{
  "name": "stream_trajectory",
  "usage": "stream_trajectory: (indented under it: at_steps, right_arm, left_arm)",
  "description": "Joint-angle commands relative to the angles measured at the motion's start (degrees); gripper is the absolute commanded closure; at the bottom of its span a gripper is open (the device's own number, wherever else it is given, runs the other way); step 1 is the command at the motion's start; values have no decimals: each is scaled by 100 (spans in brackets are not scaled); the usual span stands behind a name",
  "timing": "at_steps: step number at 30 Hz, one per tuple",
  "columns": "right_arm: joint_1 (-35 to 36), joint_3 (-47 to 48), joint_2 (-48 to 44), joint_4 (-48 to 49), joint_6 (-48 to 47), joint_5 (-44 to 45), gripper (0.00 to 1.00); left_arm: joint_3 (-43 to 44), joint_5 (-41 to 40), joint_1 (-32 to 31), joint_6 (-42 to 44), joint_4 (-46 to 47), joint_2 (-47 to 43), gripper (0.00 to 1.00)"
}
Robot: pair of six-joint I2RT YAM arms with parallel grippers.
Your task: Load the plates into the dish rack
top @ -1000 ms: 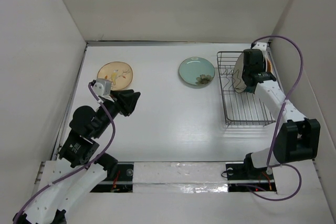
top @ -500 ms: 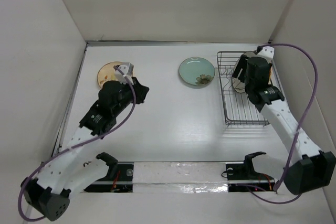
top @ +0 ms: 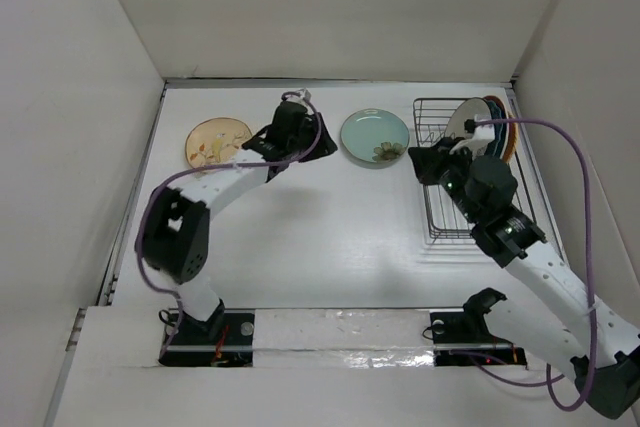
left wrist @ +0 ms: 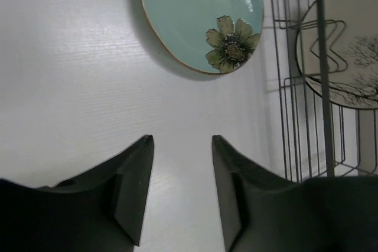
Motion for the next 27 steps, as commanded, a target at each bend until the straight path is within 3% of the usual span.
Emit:
stream_trajectory:
  at_steps: [1, 6, 8, 15, 19, 27]
  right_arm:
    - [387, -267, -33, 507, 97, -186, 84]
    - [756, -636, -235, 612, 167, -133, 58]
    - [809, -821, -349, 683, 202, -124, 53]
    - [809, -1059, -376, 797, 228, -124, 52]
    - [809, -1076, -367, 815, 202, -115, 53]
    - [809, -1138, -306, 937, 167, -45, 53]
  left_arm:
    - [718, -181, -33, -512, 365, 1125, 56]
    - [1326, -340, -33, -864, 725, 2060, 47]
    - [1624, -340, 37, -987, 752, 2455, 46]
    - [2433, -121, 152, -1453, 814, 3457, 47]
    - [2925, -94, 152, -1550, 735, 3967, 52]
    - [3102, 187, 152, -1918, 1093, 4460, 59]
